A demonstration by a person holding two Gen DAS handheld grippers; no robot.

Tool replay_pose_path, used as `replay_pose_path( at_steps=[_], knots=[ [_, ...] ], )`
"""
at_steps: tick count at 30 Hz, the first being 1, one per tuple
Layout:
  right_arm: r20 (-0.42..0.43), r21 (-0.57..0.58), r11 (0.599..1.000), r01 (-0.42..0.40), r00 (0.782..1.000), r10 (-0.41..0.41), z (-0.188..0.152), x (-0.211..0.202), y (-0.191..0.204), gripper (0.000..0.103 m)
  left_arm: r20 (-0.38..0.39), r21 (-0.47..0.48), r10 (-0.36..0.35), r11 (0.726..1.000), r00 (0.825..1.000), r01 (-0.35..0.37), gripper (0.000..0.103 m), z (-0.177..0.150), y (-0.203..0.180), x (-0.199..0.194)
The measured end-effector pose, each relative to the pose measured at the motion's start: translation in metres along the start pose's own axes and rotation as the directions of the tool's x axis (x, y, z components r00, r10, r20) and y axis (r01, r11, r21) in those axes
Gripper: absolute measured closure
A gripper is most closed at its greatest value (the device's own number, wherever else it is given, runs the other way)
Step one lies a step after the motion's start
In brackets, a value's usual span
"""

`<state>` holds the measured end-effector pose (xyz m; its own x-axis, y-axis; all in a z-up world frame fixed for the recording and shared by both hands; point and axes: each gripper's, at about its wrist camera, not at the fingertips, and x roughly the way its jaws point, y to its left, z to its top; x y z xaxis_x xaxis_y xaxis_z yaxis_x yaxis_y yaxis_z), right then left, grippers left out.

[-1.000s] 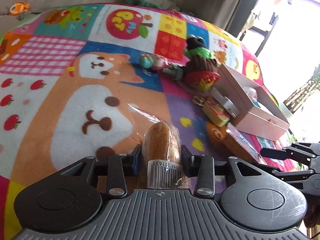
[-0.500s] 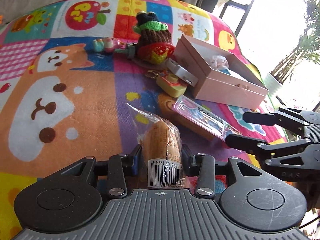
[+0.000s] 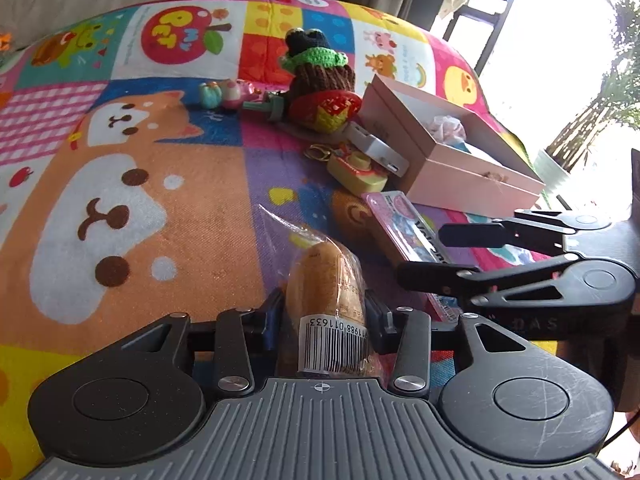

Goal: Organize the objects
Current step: 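Grasp the wrapped bread roll with the left tool while the right tool grasps the Volcano box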

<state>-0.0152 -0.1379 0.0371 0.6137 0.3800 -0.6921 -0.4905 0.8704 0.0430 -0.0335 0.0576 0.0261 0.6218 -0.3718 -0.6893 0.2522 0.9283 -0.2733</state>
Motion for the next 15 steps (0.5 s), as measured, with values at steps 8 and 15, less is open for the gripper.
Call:
replay_pose_path(
  at_steps=[8, 15],
  knots=[
    [-0.035, 0.031, 0.999, 0.01, 0.999, -0.009, -0.003, 0.007, -0.001, 0.059, 0.01, -0.001, 0.022, 1.0, 1.0, -0.022, 0.056, -0.002, -0.003, 0.0],
    [-0.013, 0.101, 0.992, 0.072, 0.997, -0.071, -0.041, -0.05, -0.036, 0.059, 0.022, 0.024, 0.075, 0.997, 0.997, -0.075, 0.058, -0.006, -0.014, -0.002]
  ],
)
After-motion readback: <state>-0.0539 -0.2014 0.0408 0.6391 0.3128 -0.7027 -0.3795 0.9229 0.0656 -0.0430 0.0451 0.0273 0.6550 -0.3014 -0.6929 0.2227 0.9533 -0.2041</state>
